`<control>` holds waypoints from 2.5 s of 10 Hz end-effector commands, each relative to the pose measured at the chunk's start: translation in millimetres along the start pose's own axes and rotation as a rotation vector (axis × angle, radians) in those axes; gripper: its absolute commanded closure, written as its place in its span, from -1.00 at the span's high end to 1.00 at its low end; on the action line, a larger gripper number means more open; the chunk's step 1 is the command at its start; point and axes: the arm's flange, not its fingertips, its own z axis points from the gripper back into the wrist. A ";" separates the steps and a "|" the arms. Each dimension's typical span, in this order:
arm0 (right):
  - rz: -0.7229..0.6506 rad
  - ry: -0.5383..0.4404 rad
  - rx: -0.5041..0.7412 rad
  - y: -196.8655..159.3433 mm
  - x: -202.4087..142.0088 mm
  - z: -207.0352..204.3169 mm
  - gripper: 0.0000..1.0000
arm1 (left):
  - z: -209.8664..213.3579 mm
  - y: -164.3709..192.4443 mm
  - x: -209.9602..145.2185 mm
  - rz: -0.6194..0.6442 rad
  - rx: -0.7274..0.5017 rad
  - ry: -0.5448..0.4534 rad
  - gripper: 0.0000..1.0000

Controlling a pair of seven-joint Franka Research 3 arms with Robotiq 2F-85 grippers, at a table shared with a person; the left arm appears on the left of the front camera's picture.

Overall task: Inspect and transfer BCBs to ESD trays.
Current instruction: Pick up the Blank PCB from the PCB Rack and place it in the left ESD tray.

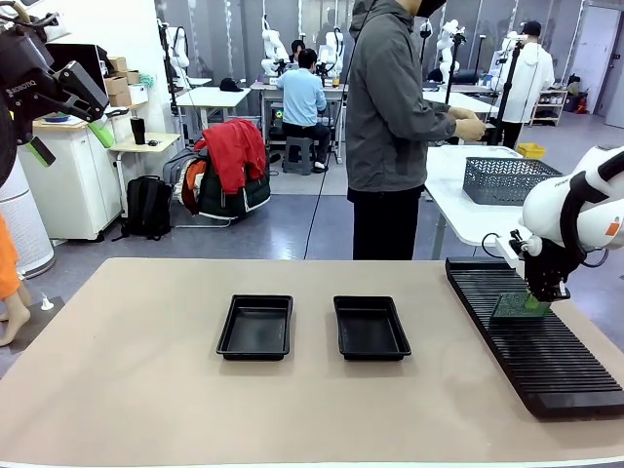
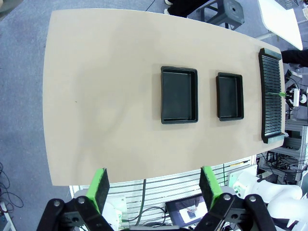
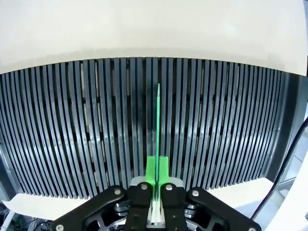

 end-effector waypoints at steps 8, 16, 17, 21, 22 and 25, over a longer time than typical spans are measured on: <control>-0.040 0.016 -0.026 9.1 19.5 168.6 -1.00 | 0.3 1.1 0.7 0.002 -0.003 -0.003 1.00; -0.056 -0.024 -0.059 3.0 5.7 304.0 -1.00 | 0.3 1.1 0.7 0.002 -0.003 -0.003 1.00; -0.047 -0.010 -0.072 11.0 7.5 303.8 -1.00 | 0.3 1.1 0.7 0.002 -0.003 -0.003 1.00; -0.047 -0.010 -0.072 11.0 7.5 303.8 -1.00 | 0.3 1.1 0.7 0.002 -0.003 -0.003 1.00; -0.047 -0.010 -0.072 11.0 7.5 303.8 -1.00 | 0.3 1.1 0.7 0.002 -0.003 -0.003 1.00; -0.047 -0.010 -0.072 11.0 7.5 303.8 -1.00 | 0.3 1.1 0.7 0.002 -0.003 -0.003 1.00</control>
